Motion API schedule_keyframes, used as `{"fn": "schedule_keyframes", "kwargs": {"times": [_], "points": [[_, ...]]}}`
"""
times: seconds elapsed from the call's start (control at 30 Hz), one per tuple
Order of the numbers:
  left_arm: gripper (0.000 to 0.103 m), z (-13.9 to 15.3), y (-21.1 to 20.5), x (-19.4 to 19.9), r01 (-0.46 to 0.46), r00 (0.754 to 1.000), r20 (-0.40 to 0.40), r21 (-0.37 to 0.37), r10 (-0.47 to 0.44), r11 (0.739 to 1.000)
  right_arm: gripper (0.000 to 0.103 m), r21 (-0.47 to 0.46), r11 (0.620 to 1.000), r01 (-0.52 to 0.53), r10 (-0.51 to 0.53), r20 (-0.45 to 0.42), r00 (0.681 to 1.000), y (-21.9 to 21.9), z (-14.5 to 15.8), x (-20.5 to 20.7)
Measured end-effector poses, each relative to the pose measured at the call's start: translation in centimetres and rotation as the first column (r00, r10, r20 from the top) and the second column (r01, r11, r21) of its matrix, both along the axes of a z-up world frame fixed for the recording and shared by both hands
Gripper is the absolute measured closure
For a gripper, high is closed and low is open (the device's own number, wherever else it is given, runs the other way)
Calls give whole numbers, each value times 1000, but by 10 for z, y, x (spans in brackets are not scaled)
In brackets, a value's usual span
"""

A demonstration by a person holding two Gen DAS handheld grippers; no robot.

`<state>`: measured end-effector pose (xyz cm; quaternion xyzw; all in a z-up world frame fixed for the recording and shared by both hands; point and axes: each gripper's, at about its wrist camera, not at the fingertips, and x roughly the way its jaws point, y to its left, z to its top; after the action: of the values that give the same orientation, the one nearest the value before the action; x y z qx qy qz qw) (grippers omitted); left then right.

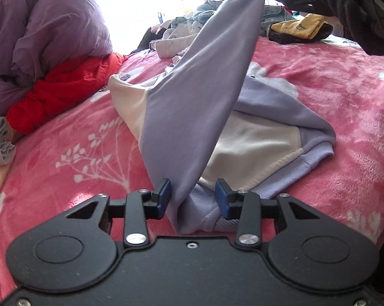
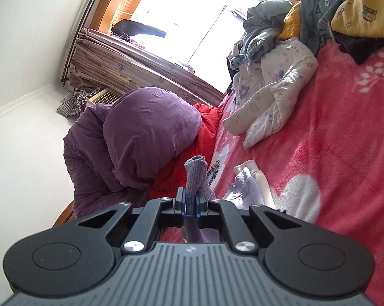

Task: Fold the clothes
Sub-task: 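Lift the sleeve with the right tool across the body and open it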

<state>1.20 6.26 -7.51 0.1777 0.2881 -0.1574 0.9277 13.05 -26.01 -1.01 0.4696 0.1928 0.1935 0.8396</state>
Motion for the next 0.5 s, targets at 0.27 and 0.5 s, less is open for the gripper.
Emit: {"fn": "schedule_keyframes", "kwargs": {"times": [0.27, 0.5], "points": [[65, 0, 0, 2, -8, 1000, -15, -15, 8, 1000, 96, 30, 999, 45, -44, -35, 998, -15, -23, -34], [65, 2, 1, 1, -14, 1000, -5, -11, 14, 1000, 86, -38, 997, 69, -74, -160, 984, -19, -57, -25]]}}
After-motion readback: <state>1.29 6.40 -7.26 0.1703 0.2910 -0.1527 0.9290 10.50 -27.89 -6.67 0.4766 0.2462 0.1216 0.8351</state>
